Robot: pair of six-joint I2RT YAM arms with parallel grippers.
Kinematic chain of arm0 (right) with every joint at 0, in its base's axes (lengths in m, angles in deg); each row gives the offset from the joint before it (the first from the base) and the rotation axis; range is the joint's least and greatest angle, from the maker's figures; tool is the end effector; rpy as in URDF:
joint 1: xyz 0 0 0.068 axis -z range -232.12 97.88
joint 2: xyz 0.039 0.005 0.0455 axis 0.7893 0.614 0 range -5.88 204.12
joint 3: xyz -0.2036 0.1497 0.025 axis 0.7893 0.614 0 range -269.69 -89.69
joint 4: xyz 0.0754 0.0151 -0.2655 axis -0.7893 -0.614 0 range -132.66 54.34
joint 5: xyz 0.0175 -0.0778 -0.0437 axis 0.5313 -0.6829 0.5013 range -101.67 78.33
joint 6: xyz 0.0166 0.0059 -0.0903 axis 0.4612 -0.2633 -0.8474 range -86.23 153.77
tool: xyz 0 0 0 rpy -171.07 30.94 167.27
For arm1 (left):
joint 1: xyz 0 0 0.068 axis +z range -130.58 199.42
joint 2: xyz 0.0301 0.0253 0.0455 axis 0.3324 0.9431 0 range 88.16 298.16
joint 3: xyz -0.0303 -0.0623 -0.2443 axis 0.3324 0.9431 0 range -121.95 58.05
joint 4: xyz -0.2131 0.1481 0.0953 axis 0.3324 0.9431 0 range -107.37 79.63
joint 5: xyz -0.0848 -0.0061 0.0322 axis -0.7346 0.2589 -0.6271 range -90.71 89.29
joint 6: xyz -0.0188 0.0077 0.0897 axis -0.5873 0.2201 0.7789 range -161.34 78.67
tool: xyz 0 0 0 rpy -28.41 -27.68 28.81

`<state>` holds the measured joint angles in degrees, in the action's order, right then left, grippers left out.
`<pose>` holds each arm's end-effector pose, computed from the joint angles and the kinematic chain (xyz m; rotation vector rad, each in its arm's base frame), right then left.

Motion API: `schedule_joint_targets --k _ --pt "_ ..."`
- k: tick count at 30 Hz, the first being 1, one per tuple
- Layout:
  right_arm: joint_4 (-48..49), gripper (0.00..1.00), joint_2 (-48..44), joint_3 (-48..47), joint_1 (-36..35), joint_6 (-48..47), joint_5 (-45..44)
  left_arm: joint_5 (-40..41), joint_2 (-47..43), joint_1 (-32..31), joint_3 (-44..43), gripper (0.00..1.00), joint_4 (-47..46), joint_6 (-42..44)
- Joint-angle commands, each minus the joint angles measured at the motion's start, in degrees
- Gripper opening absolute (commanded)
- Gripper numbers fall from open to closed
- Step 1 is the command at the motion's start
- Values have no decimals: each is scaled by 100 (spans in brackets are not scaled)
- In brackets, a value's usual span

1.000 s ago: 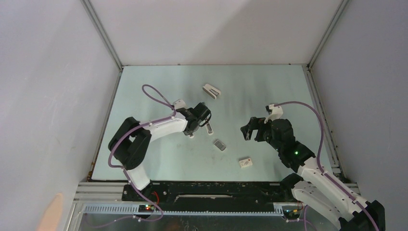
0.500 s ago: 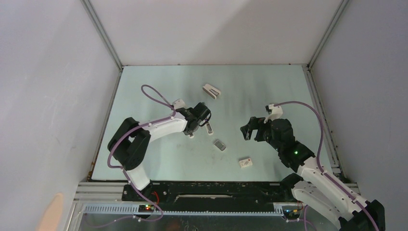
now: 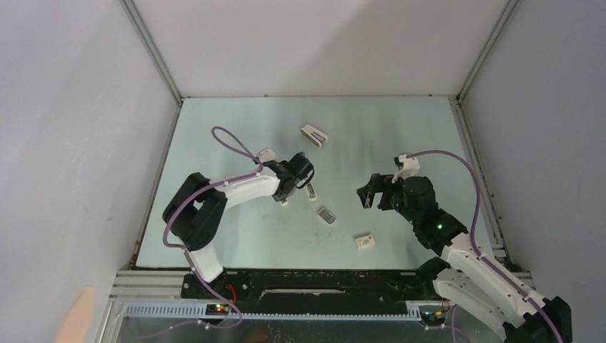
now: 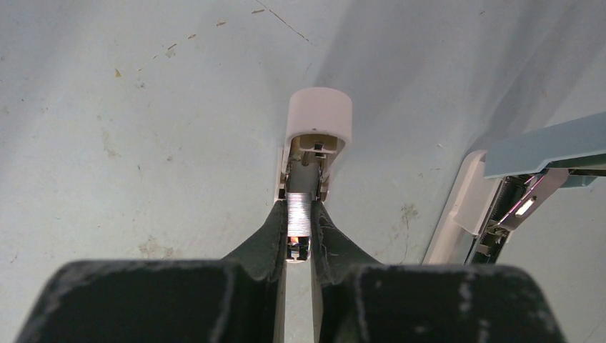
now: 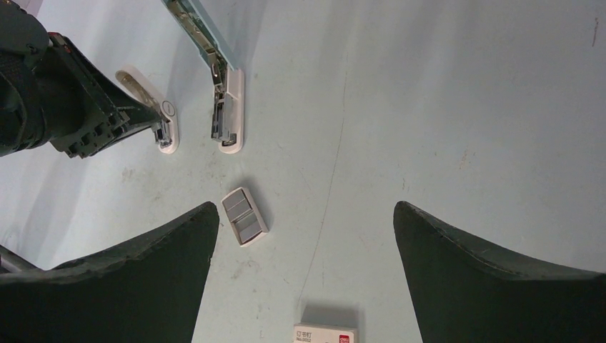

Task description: Load the staples into the stapler

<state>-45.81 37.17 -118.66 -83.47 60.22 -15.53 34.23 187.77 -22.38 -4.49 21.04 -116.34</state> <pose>0.2179 0.1261 0.2109 -0.0427 2.0398 0.5772 0.2855 -0.1919 0.1079 -0.8075 2.3585 0.1404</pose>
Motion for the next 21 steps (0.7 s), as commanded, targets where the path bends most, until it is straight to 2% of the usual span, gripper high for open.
schedule_joint_targets --k 1,21 --pt "251 95 19 -12 -11 -45 5 146 73 45 -21 13 -17 -98" --pt "246 95 20 -12 -10 -54 -10 48 120 49 -16 15 142 -127"
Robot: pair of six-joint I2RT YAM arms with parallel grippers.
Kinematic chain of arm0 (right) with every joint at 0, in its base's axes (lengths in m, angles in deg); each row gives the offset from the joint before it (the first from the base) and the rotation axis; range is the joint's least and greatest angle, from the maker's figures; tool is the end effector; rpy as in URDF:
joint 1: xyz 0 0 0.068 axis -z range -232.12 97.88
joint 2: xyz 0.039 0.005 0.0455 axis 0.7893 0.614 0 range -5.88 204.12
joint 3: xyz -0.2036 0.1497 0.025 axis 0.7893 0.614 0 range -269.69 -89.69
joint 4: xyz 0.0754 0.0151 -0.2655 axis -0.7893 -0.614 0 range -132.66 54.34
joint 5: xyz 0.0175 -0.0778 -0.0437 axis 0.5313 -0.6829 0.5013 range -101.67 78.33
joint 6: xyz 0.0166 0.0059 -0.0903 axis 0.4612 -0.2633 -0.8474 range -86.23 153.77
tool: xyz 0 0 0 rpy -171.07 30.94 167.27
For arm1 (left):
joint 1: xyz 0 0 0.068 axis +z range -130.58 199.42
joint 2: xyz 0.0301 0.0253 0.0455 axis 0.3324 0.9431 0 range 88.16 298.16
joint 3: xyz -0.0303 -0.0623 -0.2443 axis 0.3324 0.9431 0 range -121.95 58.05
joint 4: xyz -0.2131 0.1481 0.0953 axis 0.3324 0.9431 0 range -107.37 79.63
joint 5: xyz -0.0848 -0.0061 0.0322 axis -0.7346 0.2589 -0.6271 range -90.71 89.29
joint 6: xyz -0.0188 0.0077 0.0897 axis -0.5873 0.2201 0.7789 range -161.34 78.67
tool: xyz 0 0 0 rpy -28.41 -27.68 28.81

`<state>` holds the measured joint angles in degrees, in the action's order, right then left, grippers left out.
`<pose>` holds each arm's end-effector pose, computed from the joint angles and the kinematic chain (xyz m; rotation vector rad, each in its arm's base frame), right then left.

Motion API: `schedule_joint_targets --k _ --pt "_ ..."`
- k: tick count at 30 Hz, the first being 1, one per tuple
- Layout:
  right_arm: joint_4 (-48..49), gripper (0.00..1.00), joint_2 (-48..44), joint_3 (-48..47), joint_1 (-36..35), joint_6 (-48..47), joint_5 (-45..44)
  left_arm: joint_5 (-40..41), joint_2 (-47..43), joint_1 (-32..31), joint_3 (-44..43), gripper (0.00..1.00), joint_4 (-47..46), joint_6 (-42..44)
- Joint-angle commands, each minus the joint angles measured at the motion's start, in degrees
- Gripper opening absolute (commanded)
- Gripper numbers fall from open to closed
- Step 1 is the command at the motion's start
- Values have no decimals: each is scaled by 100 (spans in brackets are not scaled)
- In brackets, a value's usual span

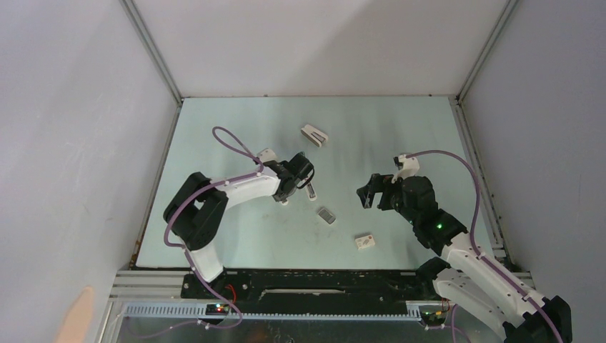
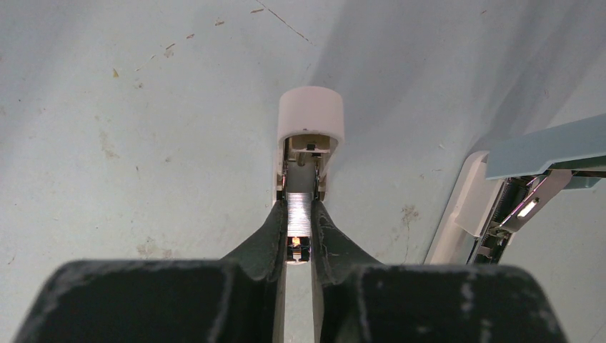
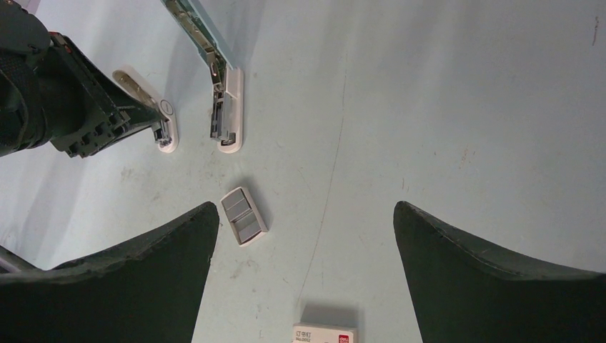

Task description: Load the staples into the stapler

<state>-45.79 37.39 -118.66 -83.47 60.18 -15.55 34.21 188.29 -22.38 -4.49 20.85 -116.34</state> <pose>0.2182 0.1263 0.2101 -0.0435 2.0430 0.5750 0.2858 -0.1922 0.1051 -0.8061 2.3619 0.1466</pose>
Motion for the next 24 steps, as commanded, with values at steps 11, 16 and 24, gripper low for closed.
schedule_joint_targets --k 11,16,24 --pt "243 95 -2 -12 -10 -49 -8 -33 -14 45 87 23 136 -221" --pt "239 95 -11 -12 -11 -49 -17 -68 -97 48 133 26 115 -239" --pt "240 95 -2 -16 -11 -49 -8 -148 -379 48 194 35 139 -195"
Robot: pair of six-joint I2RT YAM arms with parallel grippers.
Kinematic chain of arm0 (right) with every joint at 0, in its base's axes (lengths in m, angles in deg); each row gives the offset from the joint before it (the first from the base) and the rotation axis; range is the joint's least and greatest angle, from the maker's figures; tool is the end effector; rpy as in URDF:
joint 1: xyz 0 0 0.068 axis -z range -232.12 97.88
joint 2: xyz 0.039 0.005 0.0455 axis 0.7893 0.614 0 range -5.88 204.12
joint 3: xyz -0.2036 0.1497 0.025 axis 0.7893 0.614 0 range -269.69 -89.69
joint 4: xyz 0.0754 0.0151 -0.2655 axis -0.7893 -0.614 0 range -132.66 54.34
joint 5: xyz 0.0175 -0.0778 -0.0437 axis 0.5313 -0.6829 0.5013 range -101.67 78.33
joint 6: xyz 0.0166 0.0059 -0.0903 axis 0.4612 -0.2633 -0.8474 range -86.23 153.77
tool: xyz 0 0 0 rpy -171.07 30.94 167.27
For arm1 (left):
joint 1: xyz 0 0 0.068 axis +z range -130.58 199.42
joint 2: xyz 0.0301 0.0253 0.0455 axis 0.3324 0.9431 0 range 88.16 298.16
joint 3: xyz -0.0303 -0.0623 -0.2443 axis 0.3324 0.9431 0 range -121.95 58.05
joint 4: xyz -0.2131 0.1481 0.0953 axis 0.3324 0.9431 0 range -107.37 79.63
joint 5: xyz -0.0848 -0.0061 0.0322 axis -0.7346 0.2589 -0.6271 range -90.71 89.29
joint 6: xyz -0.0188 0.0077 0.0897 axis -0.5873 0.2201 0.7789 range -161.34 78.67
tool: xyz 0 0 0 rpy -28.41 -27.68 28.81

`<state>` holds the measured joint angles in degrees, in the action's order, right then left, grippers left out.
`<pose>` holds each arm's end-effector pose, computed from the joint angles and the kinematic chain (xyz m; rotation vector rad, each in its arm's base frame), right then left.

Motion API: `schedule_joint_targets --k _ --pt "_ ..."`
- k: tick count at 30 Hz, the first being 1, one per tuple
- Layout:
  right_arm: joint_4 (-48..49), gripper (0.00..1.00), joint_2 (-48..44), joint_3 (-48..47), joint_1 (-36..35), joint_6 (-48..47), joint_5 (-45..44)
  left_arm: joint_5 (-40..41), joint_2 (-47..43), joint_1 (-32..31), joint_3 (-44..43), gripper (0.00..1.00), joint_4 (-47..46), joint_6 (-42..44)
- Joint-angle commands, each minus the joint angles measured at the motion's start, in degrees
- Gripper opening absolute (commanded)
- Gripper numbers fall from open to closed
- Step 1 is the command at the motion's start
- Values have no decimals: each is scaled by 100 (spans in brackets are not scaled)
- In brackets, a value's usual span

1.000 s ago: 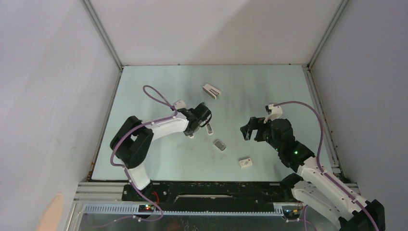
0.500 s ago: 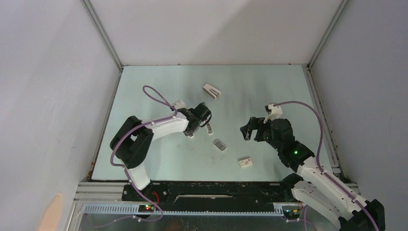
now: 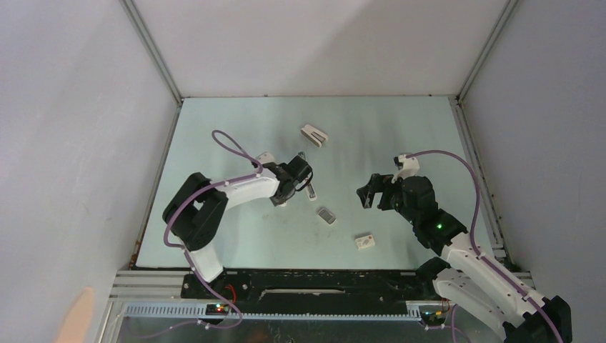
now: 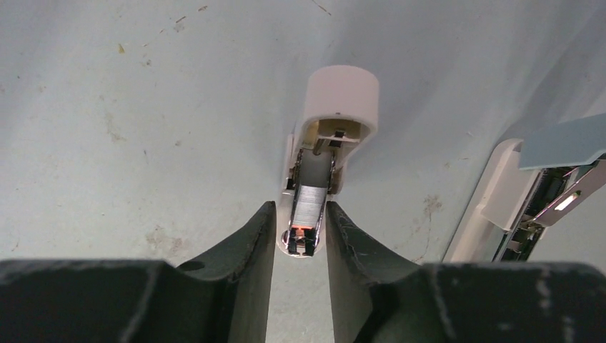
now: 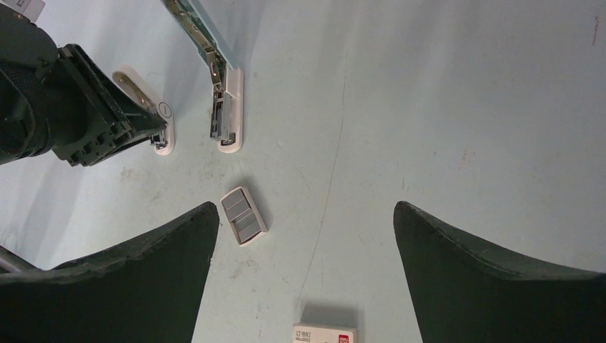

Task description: Load the staples into the stapler

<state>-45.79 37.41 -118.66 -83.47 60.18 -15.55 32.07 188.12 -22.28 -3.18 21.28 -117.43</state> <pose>0.2182 0.1263 0.2100 -0.0435 2.0434 0.5749 0.2797 -0.1893 0.0978 -0.8293 2.4001 0.1453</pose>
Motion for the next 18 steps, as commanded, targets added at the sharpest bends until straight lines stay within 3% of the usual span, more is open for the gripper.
schedule_joint_targets --k 1,6,18 --pt "247 95 -5 -13 -9 -44 -8 64 -420 33 66 37 97 -64" --pt "248 95 0 -13 -16 -55 -7 159 -705 35 117 44 53 116" --pt "265 95 55 -16 -18 -64 10 334 -703 114 91 50 -807 1186"
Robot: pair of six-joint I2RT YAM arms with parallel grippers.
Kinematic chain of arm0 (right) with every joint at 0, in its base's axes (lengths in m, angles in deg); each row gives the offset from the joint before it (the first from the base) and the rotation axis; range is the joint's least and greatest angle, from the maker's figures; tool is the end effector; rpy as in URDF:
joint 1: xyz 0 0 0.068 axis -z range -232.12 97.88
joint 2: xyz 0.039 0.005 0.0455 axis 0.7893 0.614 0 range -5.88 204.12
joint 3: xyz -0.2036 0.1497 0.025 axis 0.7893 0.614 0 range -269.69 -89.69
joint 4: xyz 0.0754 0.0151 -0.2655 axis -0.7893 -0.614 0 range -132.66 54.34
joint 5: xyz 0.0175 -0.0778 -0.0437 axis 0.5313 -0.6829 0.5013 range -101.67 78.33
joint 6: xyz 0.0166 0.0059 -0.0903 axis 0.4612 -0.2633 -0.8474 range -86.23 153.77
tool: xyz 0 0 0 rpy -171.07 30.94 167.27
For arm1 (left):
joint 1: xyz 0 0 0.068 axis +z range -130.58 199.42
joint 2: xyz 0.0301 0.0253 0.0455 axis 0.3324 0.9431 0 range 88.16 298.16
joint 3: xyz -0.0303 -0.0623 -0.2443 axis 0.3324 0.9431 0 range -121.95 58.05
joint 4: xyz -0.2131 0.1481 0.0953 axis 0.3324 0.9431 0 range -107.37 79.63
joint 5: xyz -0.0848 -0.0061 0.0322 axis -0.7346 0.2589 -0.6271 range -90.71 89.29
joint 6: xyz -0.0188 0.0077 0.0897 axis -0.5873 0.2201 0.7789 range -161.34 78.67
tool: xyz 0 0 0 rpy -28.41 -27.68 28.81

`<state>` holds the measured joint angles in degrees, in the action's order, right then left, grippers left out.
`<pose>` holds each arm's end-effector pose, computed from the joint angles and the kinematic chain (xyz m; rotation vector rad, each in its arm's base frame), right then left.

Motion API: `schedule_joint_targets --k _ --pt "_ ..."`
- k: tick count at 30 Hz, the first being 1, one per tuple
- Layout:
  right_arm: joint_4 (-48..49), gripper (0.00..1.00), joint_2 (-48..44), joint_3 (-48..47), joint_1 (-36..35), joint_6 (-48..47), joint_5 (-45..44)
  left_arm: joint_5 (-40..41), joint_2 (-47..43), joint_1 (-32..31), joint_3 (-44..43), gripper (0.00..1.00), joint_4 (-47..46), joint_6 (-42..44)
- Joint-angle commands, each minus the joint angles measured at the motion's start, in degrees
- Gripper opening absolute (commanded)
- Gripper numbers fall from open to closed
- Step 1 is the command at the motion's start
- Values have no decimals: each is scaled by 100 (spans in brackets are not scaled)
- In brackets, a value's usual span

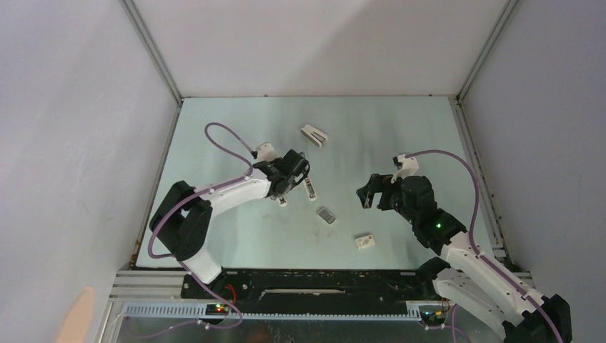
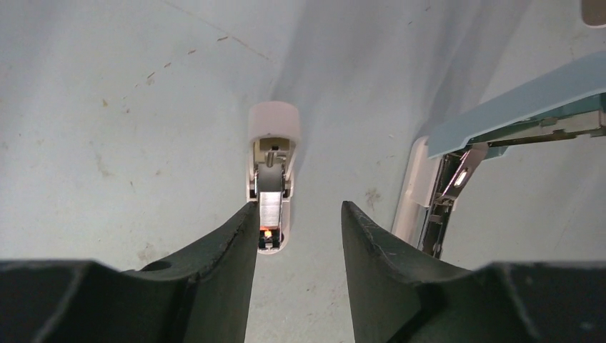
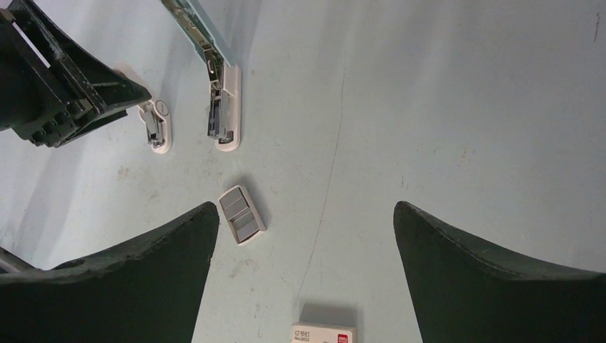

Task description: Load the staples into the stapler

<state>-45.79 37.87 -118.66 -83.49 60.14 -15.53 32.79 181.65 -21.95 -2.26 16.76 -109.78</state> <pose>0.2188 0.1268 0.2081 -0.0454 2.0513 0.5716 0.2862 -0.1914 0.1331 -0.7157 2.3418 0.0216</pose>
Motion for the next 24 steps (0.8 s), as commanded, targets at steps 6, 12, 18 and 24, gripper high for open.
schedule_joint_targets --k 6,12,18,24 --pt "283 95 42 -12 -22 -62 7 246 90 165 0 50 -588 643" --pt "283 95 51 -12 -26 -67 -1 105 223 225 -7 50 -706 710" --pt "290 95 54 -13 -29 -71 -1 20 347 217 -8 50 -731 712" --pt "292 95 46 -12 -35 -80 -2 -64 436 226 -15 50 -756 716"
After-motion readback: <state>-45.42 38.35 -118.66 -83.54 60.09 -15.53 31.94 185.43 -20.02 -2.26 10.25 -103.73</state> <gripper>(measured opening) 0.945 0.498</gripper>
